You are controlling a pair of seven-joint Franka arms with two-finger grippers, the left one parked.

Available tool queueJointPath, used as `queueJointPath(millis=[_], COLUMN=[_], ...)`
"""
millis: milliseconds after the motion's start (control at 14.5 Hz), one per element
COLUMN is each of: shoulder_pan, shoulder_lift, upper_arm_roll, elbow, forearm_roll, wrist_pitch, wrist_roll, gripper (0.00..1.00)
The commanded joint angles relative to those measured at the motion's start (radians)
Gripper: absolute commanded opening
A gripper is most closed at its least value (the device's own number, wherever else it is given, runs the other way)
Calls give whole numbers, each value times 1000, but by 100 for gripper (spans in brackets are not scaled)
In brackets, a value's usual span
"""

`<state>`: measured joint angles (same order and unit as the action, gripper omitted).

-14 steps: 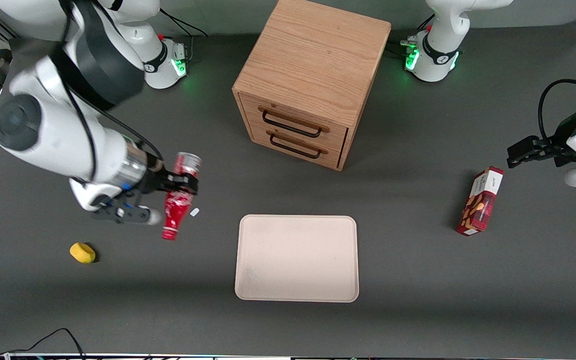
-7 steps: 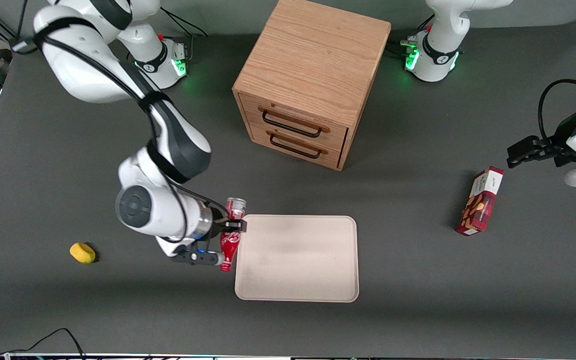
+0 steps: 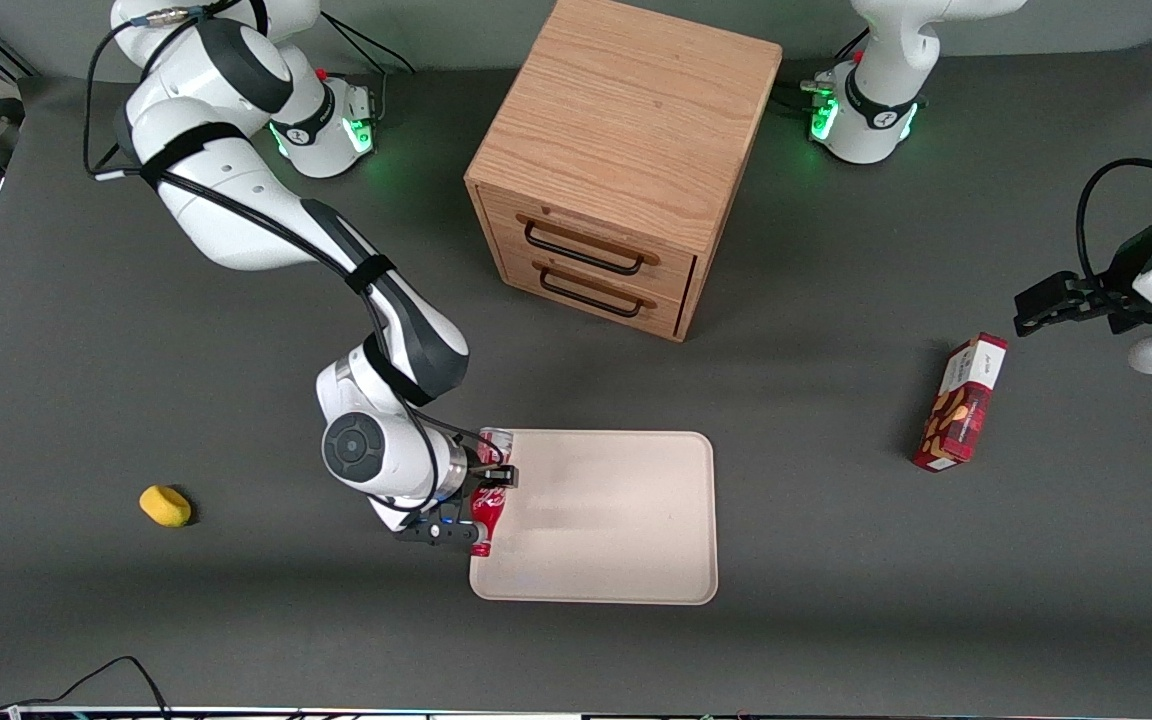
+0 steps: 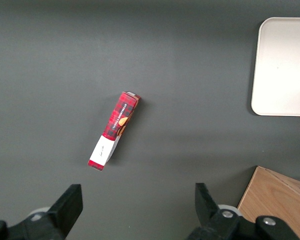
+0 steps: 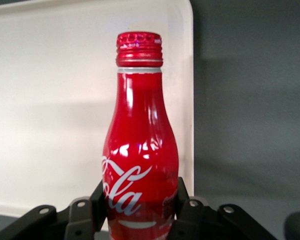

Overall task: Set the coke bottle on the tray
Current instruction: 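Carry the upright bottle over the cream tray, then lower the bottle onto the tray and open the right gripper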

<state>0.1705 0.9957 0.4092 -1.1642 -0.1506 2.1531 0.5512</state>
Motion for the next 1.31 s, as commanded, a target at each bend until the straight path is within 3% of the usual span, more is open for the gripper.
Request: queueJointPath(millis=[0, 276, 621, 690, 759, 828, 1241], shoulder_pan=[14, 18, 18, 18, 18, 18, 20], shoulder_lift=[20, 52, 61, 61, 61, 61, 61], upper_arm_roll=[10, 8, 8, 8, 8, 8, 8], elbow=[24, 23, 23, 23, 23, 23, 21], forearm_roll=[-27, -87, -93, -92, -95, -104, -118], wrist_pitch=[28, 51, 53, 53, 53, 53, 53], wrist_roll=[-8, 3, 3, 7, 22, 27, 36], gripper=[0, 0, 0, 24, 94, 100, 100])
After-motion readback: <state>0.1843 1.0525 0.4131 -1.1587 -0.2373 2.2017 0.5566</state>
